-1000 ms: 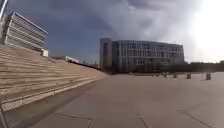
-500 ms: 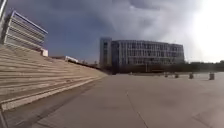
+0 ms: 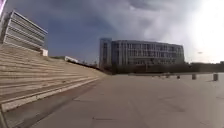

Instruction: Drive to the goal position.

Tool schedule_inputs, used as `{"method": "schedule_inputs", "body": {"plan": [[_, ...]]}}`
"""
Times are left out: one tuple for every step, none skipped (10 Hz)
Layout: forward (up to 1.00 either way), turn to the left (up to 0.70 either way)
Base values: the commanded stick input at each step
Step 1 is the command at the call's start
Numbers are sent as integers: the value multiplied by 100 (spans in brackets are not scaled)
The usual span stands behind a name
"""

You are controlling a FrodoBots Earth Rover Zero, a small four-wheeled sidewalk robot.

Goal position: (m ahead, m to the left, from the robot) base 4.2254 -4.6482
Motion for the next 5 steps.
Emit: {"method": "schedule_inputs", "body": {"plan": [[70,0],[70,0],[70,0],[70,0],[70,0]]}}
